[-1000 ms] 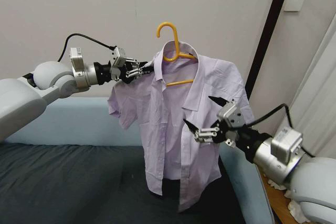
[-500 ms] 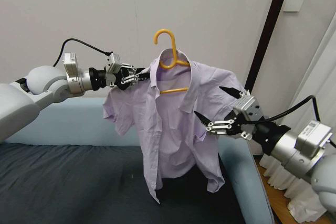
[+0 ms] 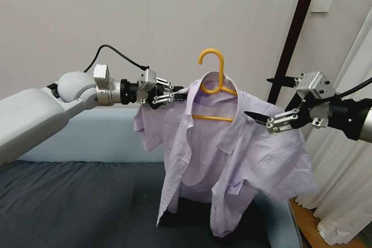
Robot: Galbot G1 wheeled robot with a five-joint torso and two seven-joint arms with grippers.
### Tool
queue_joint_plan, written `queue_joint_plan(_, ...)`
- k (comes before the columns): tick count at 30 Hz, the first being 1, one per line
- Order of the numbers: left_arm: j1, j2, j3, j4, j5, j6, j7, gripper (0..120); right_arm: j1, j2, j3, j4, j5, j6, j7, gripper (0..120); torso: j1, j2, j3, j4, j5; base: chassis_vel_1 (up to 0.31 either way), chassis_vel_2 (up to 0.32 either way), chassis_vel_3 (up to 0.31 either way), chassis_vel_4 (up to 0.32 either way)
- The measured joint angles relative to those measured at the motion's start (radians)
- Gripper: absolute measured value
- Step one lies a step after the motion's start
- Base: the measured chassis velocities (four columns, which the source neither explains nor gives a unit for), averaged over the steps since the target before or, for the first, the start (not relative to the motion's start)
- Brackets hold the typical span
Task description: Pick up the clothes from the sofa and hang them on the clothes hanger.
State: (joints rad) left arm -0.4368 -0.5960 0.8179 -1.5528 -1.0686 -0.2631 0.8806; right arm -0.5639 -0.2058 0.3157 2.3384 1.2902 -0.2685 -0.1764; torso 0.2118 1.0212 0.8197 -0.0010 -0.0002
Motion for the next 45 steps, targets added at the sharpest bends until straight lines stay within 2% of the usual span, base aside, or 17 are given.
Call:
queue_joint_plan(2, 0.005, 0.006, -0.005, -0.006, -0.003, -0.003, 0.002, 8, -0.006, -0.008, 0.004, -0.003, -0.004, -0.007, -0.017, 93, 0.0, 0.0, 0.0, 0.0002, 0.0001, 0.0, 0.0, 0.0, 0.0)
queue_joint_plan(6, 0.045, 0.039, -0.044, -0.046, -0.021, -0.006, 0.009, 8, -0.026, -0.025, -0.003, -0.016, -0.049, -0.02, -0.062, 75, 0.0, 0.0, 0.0, 0.0001, 0.0, 0.0, 0.0, 0.0, 0.0)
queue_joint_plan(7, 0.045, 0.039, -0.044, -0.046, -0.021, -0.006, 0.009, 8, -0.026, -0.025, -0.003, -0.016, -0.049, -0.02, -0.062, 75, 0.0, 0.0, 0.0, 0.0001, 0.0, 0.0, 0.0, 0.0, 0.0)
queue_joint_plan(11, 0.087, 0.056, -0.086, -0.076, -0.023, -0.007, 0.013, 8, -0.038, -0.035, 0.005, -0.027, 0.003, -0.018, -0.071, 58, 0.0, 0.0, 0.0, 0.0, 0.0, 0.0, 0.0, 0.0, 0.0)
queue_joint_plan(12, 0.087, 0.056, -0.086, -0.076, -0.023, -0.007, 0.013, 8, -0.038, -0.035, 0.005, -0.027, 0.003, -0.018, -0.071, 58, 0.0, 0.0, 0.0, 0.0, 0.0, 0.0, 0.0, 0.0, 0.0)
queue_joint_plan(16, 0.102, 0.054, -0.105, -0.075, -0.021, -0.014, 0.015, 8, -0.055, -0.051, 0.045, -0.034, 0.079, -0.018, -0.085, 39, 0.0, 0.0, 0.0, -0.0003, -0.0001, 0.0, 0.0, 0.0, 0.0)
queue_joint_plan(17, 0.102, 0.054, -0.105, -0.075, -0.021, -0.014, 0.015, 8, -0.055, -0.051, 0.045, -0.034, 0.079, -0.018, -0.085, 39, 0.0, 0.0, 0.0, -0.0003, -0.0001, 0.0, 0.0, 0.0, 0.0)
queue_joint_plan(21, 0.102, 0.041, -0.106, -0.056, -0.001, -0.028, 0.019, 8, -0.06, -0.056, 0.061, -0.028, 0.129, -0.017, -0.101, 22, 0.0, 0.0, 0.0, -0.0002, -0.0001, 0.0, 0.0, 0.0, 0.0)
queue_joint_plan(22, 0.102, 0.041, -0.106, -0.056, -0.001, -0.028, 0.019, 8, -0.06, -0.056, 0.061, -0.028, 0.129, -0.017, -0.101, 22, 0.0, 0.0, 0.0, -0.0002, -0.0001, 0.0, 0.0, 0.0, 0.0)
queue_joint_plan(25, 0.099, 0.02, -0.109, -0.038, 0.05, -0.052, 0.019, 8, -0.06, -0.054, 0.063, -0.04, 0.129, -0.024, -0.162, 8, 0.0, 0.0, 0.0, -0.0003, 0.0, 0.0, 0.0, 0.0, 0.0)
queue_joint_plan(31, 0.105, 0.011, -0.106, -0.03, 0.072, -0.06, 0.003, 8, -0.062, -0.043, 0.057, -0.041, 0.145, -0.029, -0.181, 8, 0.0, 0.0, 0.0, -0.0002, 0.0, 0.0, 0.0, 0.0, 0.0)
queue_joint_plan(36, 0.132, 0.014, -0.116, -0.036, 0.121, -0.064, -0.07, 11, -0.063, -0.019, 0.043, -0.044, 0.194, -0.029, -0.139, 8, 0.0, 0.0, 0.0, -0.0002, 0.0, 0.0, 0.0, 0.0, 0.0)
queue_joint_plan(39, 0.16, 0.016, -0.138, -0.03, 0.2, -0.089, -0.187, 24, -0.059, 0.006, 0.032, -0.051, 0.207, -0.03, -0.101, 8, 0.0, 0.0, 0.0, 0.0, -0.0002, 0.0, 0.0, 0.0, 0.0)
queue_joint_plan(40, 0.16, 0.016, -0.138, -0.03, 0.2, -0.089, -0.187, 24, -0.059, 0.006, 0.032, -0.051, 0.207, -0.03, -0.101, 8, 0.0, 0.0, 0.0, 0.0, -0.0002, 0.0, 0.0, 0.0, 0.0)
queue_joint_plan(44, 0.187, 0.022, -0.185, -0.028, 0.226, -0.095, -0.275, 43, -0.041, 0.045, 0.029, -0.033, 0.27, -0.075, 0.006, 8, 0.0, 0.0, 0.0, -0.0003, 0.0, 0.0, 0.0, 0.0, 0.0)
queue_joint_plan(45, 0.187, 0.022, -0.185, -0.028, 0.226, -0.095, -0.275, 43, -0.041, 0.045, 0.029, -0.033, 0.27, -0.075, 0.006, 8, 0.0, 0.0, 0.0, -0.0003, 0.0, 0.0, 0.0, 0.0, 0.0)
